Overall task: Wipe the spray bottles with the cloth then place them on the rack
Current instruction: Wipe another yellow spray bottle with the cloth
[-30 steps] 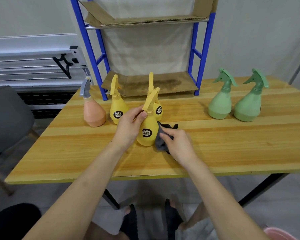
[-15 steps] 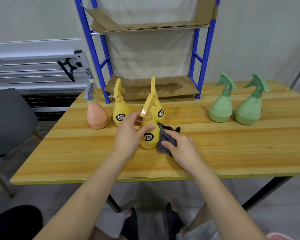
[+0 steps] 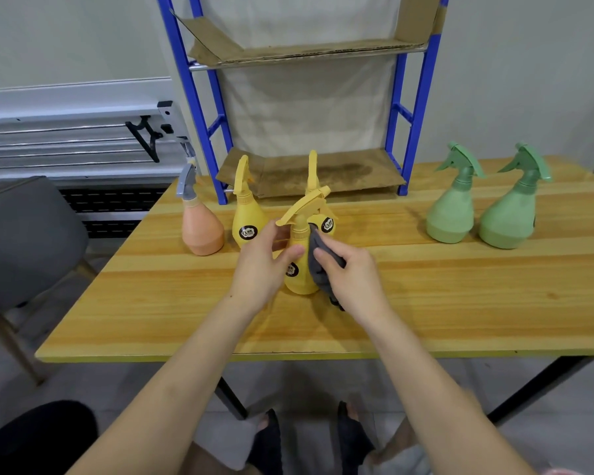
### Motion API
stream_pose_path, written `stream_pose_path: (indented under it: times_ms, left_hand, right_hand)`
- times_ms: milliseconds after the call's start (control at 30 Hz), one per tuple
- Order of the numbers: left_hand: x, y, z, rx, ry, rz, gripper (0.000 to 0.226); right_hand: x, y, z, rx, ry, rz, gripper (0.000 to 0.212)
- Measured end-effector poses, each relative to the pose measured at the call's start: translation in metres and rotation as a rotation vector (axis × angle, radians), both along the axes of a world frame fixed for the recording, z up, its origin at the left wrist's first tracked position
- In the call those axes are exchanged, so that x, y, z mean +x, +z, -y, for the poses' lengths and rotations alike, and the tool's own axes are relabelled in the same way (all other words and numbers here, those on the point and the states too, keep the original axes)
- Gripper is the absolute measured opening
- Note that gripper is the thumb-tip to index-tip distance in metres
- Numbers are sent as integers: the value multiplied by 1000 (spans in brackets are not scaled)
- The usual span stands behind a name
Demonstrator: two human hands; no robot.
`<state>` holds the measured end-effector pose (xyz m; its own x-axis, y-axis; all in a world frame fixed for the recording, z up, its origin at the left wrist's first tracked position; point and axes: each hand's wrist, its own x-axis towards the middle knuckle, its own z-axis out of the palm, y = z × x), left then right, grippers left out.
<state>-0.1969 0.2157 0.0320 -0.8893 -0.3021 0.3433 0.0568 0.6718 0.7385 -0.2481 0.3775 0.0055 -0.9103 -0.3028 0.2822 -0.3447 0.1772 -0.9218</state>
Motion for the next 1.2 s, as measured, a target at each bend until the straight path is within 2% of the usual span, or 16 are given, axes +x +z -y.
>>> stream_pose_path:
  times_ms: [133,233,300,433,533,600,667,767,867,1000,1067,1200]
  left_hand:
    - [1,-3,4,16,-15,-11,34]
    - [1,-2,5,-4,-32,-1,35]
    - [2,-1,7,-42,-36,9,36]
    - [-1,-2,9,-123,-22,17,42]
    - [-2,-4,9,-124,-37,24,44]
    - [-1,-5,10,-109,-34,15,45]
    - [0,-6,11,-91,-27,1,45]
    - [2,-6,10,-82,-20,-18,43]
    - [4,-5,8,-55,19,-22,46]
    - [10,-6,3,102,39,-15,47]
    - [8,-8,2,96,42,-28,42]
    - [2,-10,4,83,15,-24,40]
  right_hand:
    - [0,-21,-14,269,-18,-45,32]
    - [-3,-18,-15,303,-46,-90,29]
    - [-3,-10,-10,239,-66,-97,28]
    - [1,8,4,-27,-32,-38,34]
    - [5,10,12,-80,-14,-83,35]
    - [5,0,9,1,-46,-130,36]
    - [3,-12,2,187,-88,-164,36]
    - [2,-21,-9,345,-73,-130,38]
    - [-2,-17,-8,250,-69,-94,35]
    - [1,-7,6,-25,-104,-37,32]
    - [7,-4,11,-139,-78,-31,33]
    - [14,-10,9,-166,49,13,39]
